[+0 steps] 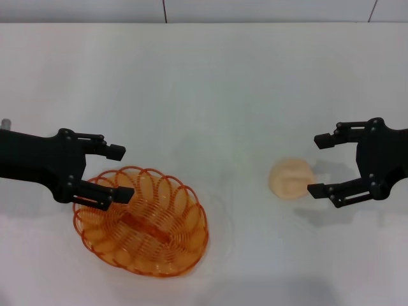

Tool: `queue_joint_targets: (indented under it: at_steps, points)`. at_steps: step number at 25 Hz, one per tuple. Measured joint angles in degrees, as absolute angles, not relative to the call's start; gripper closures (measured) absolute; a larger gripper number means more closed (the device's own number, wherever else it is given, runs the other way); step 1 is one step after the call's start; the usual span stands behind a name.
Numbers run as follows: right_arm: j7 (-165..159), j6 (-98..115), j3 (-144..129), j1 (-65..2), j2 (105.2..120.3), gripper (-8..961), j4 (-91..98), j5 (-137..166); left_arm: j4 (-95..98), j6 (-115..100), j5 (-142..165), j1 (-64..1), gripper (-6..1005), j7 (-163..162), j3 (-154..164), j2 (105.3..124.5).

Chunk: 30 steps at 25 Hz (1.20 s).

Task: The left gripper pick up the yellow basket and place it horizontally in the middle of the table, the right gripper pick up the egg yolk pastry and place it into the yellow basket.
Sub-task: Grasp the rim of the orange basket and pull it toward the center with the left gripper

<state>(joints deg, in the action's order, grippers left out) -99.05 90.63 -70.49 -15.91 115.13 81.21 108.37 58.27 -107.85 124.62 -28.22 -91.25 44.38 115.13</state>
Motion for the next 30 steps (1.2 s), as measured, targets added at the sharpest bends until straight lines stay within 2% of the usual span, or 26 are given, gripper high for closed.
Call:
queue_joint_targets:
  at_steps: [14,25,30]
  points:
    - [-99.05,90.61,-70.49,-15.82,115.13,94,81.21,108.37,58.41,-107.56,125.21,-28.58,163,-92.07,44.38,114.77]
    - [-99.03,90.61,-70.48,-15.90,115.16,94,81.15,108.36,59.50,-107.26,139.89,-36.34,181,-104.01,44.08,112.48]
    - [-99.00,90.61,-70.51,-15.95,115.22,94,80.95,108.23,59.61,-107.23,145.50,-39.18,189,-107.64,44.26,112.69]
